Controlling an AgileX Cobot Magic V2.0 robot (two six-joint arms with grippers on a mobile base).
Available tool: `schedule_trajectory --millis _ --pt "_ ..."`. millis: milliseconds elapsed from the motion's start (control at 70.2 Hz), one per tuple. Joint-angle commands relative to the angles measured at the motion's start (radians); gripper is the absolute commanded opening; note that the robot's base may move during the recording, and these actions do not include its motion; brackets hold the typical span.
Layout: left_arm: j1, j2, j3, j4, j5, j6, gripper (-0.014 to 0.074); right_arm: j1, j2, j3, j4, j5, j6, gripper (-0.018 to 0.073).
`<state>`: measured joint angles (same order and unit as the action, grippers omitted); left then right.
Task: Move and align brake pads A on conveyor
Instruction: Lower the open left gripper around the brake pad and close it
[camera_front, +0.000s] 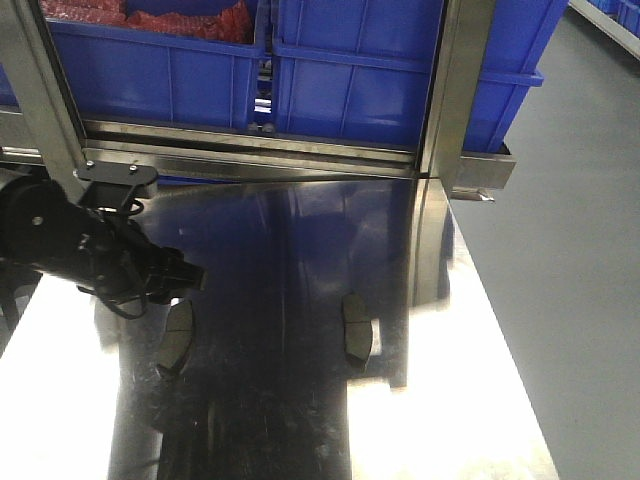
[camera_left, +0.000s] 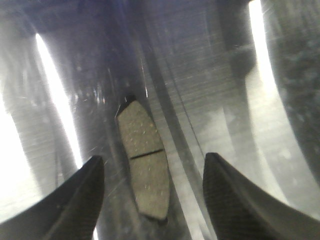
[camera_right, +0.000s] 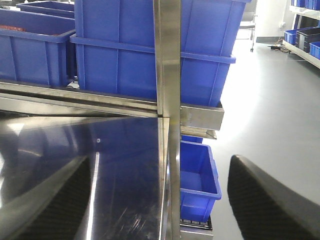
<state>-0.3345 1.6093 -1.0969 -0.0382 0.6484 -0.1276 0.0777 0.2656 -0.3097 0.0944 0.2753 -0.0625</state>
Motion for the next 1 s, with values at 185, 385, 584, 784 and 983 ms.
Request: schedule_trajectory --millis 185,385,584,784,983 --pt "-0.007 0.107 -0.099 0.002 0.062 -0.042 0.0452 -0.004 0.011 -0.028 -0.001 -0.078 -0.004 0.0536" --pt "-0.007 0.147 -0.099 0.001 0.067 -0.044 0.0479 -0.004 0.011 -0.028 -0.001 -0.078 -0.004 0.0536" --pt "-0.007 0.149 -0.099 0.001 0.049 -0.044 0.051 -0.004 0.011 -0.028 -0.001 -0.078 -0.004 0.0536" --pt "-0.007 0.155 -0.112 0.001 0.042 -0.044 0.0546 -0.004 0.011 -0.028 -0.001 -0.078 -0.004 0.0536" --pt "-0.007 0.217 -0.187 0.002 0.139 -0.044 0.0545 -0.004 0.011 -0.028 -0.001 -0.078 -0.004 0.0536"
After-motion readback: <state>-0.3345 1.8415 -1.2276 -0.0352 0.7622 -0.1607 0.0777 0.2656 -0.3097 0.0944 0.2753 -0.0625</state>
